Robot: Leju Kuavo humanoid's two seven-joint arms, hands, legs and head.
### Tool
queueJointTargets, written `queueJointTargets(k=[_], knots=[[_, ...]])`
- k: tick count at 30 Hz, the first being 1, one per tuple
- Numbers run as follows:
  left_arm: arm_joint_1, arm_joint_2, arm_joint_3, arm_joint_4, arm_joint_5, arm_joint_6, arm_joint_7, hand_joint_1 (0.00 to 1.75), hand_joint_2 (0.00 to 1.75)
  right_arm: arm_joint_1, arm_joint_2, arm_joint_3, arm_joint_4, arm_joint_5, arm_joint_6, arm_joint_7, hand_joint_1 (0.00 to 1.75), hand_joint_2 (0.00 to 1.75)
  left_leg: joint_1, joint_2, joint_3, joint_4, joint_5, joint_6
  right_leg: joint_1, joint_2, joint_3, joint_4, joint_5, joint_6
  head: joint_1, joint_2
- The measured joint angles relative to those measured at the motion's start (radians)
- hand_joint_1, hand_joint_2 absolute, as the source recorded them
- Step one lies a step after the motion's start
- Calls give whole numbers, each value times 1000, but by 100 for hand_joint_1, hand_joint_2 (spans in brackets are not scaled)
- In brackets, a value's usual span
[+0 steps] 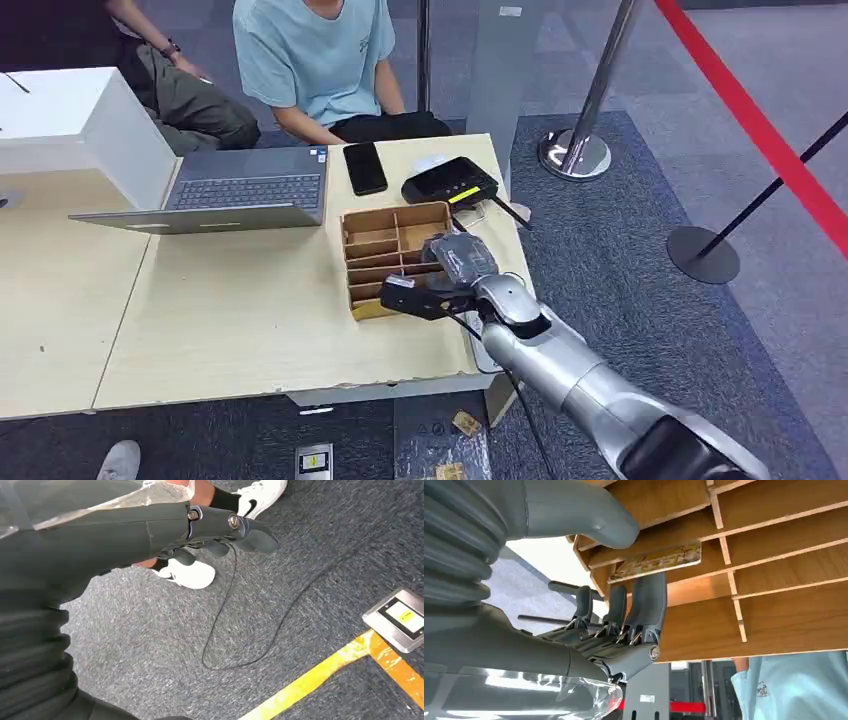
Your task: Pass the card to the sensor for recognition and then transmit it.
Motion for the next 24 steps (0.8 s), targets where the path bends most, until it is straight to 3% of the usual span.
queueJointTargets(k=[1,3,5,16,24], knots=[[0,0,0,0,0,0,2,0,175,1,1,0,3,-1,-2,-1,155,175,0,0,0,0,0,0,0,0,0,0,0,0,0,0],[0,0,0,0,0,0,4,0,175,1,2,0,5,-10,-8,-7,173,175,0,0,0,0,0,0,0,0,0,0,0,0,0,0],[0,-1,0,0,0,-2,6,0,175,1,5,-1,9,-24,-13,-16,175,175,0,0,0,0,0,0,0,0,0,0,0,0,0,0],[0,-3,0,0,-9,-6,3,0,175,-6,16,-5,23,-42,-45,-31,175,175,0,0,0,0,0,0,0,0,0,0,0,0,0,0],[-7,-4,0,0,-26,-13,3,0,175,-106,21,-7,30,-23,-24,-32,175,175,0,0,0,0,0,0,0,0,0,1,0,0,0,0]])
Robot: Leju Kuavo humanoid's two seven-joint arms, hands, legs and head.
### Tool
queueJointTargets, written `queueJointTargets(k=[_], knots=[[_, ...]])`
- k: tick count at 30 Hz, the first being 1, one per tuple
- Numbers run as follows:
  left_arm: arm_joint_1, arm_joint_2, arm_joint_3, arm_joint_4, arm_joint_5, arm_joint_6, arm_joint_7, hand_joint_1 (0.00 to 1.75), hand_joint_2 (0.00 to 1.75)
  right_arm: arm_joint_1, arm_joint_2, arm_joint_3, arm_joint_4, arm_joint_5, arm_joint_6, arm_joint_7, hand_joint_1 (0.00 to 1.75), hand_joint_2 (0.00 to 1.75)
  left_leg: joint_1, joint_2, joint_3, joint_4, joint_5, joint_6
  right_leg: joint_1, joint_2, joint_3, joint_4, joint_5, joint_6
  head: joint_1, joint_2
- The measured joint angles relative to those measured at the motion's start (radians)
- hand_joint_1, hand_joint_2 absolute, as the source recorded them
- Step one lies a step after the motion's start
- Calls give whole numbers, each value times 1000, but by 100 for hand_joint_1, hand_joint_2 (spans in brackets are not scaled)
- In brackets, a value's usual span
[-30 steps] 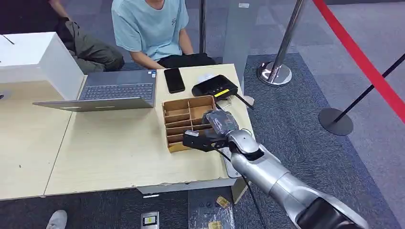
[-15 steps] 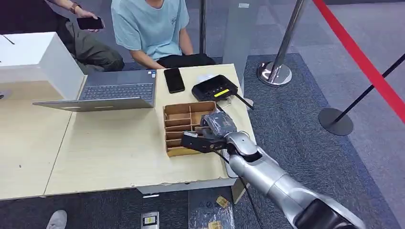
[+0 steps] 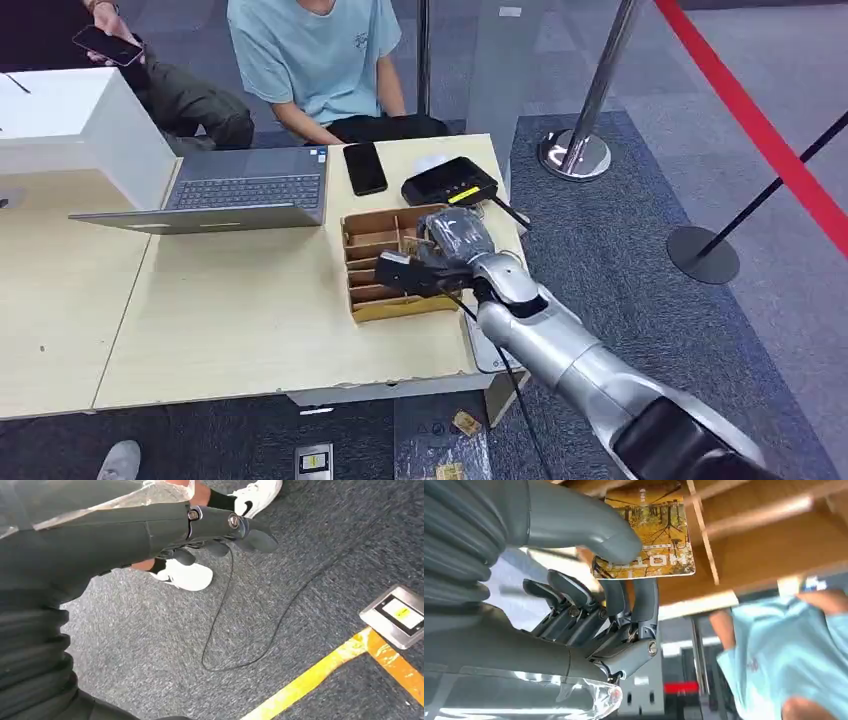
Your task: Pass the card to the sensor for recognition and then transmit it.
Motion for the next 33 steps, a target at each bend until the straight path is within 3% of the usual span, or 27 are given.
queueJointTargets(k=[11,17,24,33], knots=[[-20,-3,-2,0,-23,-18,7,0,175,-234,23,8,10,73,69,20,175,175,0,0,0,0,0,0,0,0,0,0,1,0,0,0],[-28,-5,-2,0,-37,-26,11,0,175,-320,58,22,48,171,41,22,175,175,0,0,0,0,0,0,0,0,0,0,1,0,0,0],[-34,-8,-2,0,-37,-26,12,0,175,-374,77,63,105,353,14,27,175,175,0,0,0,0,0,0,0,0,0,0,1,0,0,0],[-25,-8,-2,0,-34,-30,19,0,175,-384,85,97,150,391,5,24,175,175,0,0,0,0,0,0,0,0,0,0,1,0,0,0]])
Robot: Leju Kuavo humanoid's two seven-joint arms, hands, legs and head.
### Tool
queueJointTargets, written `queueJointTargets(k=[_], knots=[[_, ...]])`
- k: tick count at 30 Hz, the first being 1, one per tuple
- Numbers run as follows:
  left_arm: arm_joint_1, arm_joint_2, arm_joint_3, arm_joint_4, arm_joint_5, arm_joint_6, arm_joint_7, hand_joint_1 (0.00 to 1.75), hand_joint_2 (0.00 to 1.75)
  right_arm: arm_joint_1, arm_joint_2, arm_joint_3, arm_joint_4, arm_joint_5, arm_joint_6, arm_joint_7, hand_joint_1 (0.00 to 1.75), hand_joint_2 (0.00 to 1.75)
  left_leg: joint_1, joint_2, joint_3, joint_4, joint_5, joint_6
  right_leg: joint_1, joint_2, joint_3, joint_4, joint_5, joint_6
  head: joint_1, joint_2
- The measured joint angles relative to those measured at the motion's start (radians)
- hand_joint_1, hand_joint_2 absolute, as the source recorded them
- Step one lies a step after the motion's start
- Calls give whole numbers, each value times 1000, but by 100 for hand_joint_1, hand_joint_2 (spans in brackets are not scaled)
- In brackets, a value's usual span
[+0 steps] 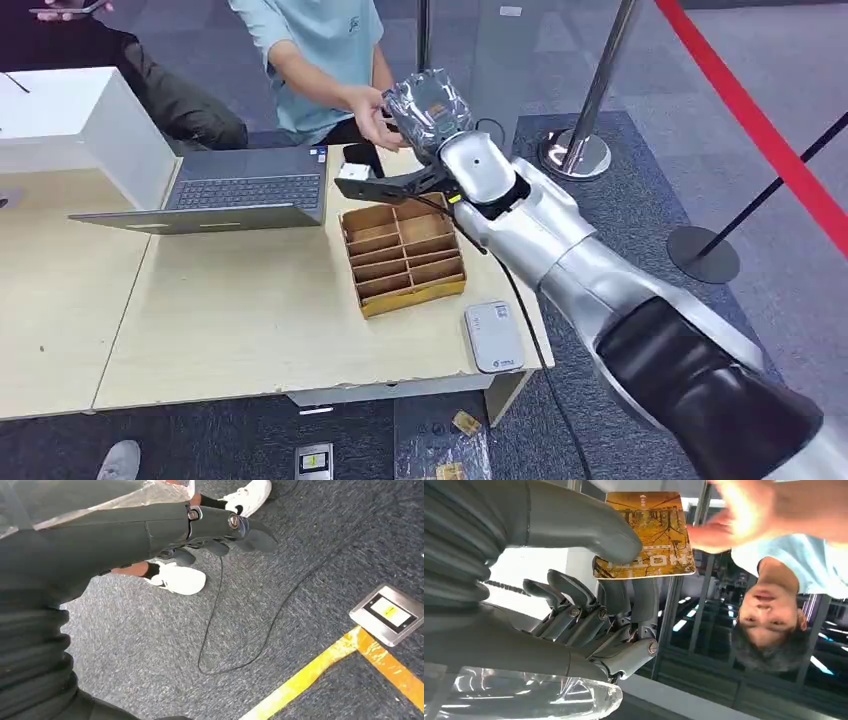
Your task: Pass the card to the sensor for recognition and then transmit it.
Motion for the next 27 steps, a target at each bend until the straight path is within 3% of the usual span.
queueJointTargets(k=[2,3,4,5,6,7,8,9,10,20,27], knots=[[3,0,0,0,0,0,0,0,175,0,0,6,5,0,0,0,173,175,0,0,0,0,0,0,0,0,0,0,0,0,0,0],[4,0,0,0,0,0,0,0,175,0,0,9,8,1,0,-2,162,175,0,0,0,0,0,0,0,0,0,0,0,0,0,0],[4,0,0,0,0,0,0,0,175,0,0,11,11,5,0,-5,140,175,0,0,0,0,0,0,0,0,0,0,0,0,0,0],[4,0,0,0,0,0,-2,0,175,0,1,11,15,13,2,-9,140,175,0,0,0,0,0,0,0,0,0,0,0,0,0,0],[4,-1,0,0,0,0,-2,0,175,0,2,13,18,19,2,-10,82,175,0,0,0,0,0,0,0,0,0,0,0,0,0,0],[4,-2,0,0,0,1,-3,0,175,0,2,15,21,28,3,-10,42,175,0,0,0,0,0,0,0,0,0,0,0,0,0,0],[3,-2,0,0,0,2,-5,0,175,0,2,18,25,35,3,-10,35,175,0,0,0,0,0,0,0,0,0,0,0,0,0,0],[2,-3,0,0,1,2,-7,0,175,1,2,20,27,40,3,-10,9,175,0,0,0,0,0,0,0,0,0,0,0,0,0,0],[2,-3,0,0,3,4,-10,0,175,2,2,22,29,47,3,-10,0,175,0,0,0,0,0,0,0,0,0,0,0,0,0,0],[-1,-7,0,0,9,5,-15,0,175,7,-11,27,47,82,-16,-10,0,175,0,0,0,0,0,0,0,0,0,0,0,0,0,0],[11,-7,0,0,24,8,-12,0,175,40,-82,-2,-8,82,15,34,0,175,0,0,1,1,0,0,0,0,0,-1,0,0,0,0]])
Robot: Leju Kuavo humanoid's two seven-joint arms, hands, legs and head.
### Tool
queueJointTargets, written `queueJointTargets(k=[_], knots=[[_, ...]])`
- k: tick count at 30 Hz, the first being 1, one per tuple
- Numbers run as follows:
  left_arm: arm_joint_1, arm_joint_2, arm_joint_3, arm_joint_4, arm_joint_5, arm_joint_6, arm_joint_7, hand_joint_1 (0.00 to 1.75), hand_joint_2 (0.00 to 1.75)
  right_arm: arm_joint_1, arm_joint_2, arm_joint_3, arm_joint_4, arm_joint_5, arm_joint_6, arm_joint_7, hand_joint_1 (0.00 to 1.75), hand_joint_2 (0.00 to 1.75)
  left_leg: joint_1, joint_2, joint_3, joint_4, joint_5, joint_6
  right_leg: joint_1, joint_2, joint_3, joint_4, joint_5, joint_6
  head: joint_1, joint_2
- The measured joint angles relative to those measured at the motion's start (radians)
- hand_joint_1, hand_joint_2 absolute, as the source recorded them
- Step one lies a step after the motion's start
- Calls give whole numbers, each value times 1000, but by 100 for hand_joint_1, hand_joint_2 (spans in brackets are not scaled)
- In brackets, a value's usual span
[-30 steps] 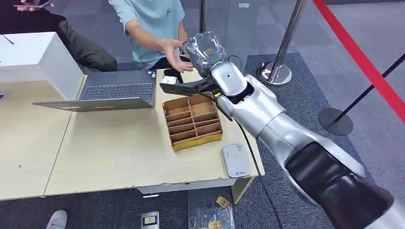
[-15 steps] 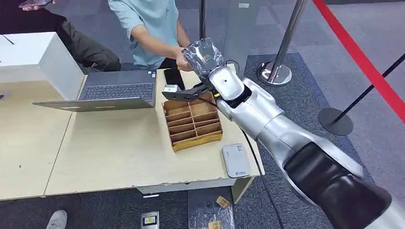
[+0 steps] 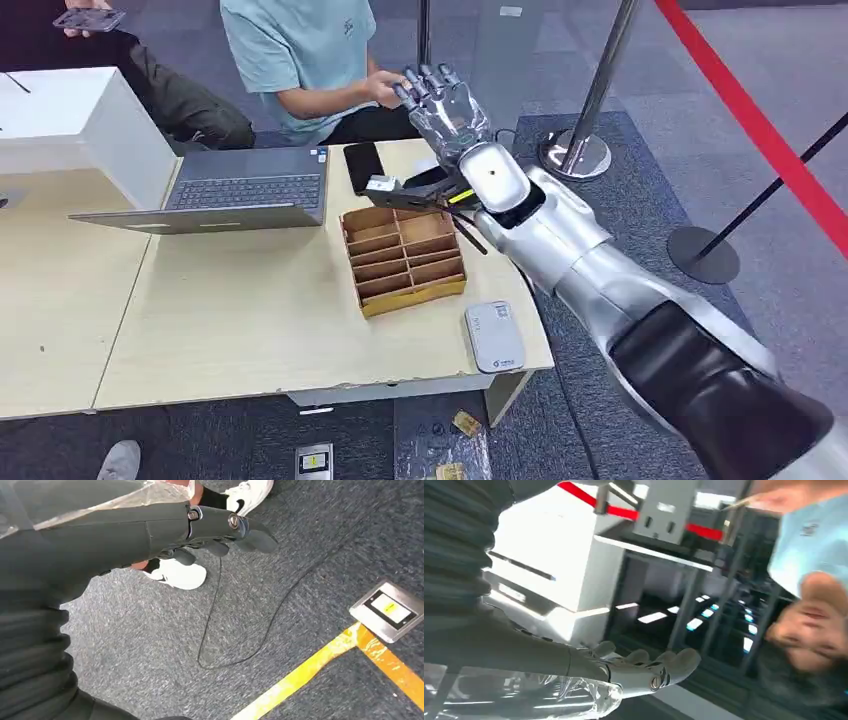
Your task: Pass the card to the sensor for recognition and then transmit it.
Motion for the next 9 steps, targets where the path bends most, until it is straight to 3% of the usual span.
queueJointTargets(k=[3,9], knots=[[3,0,1,0,5,7,0,0,175,26,-54,-23,-52,6,38,25,0,175,0,0,0,1,0,0,0,0,0,0,0,0,0,0],[4,2,1,0,1,19,-5,0,175,125,-214,-112,-218,-2,49,119,0,175,0,0,0,2,-1,1,0,0,1,-1,0,1,0,0]])
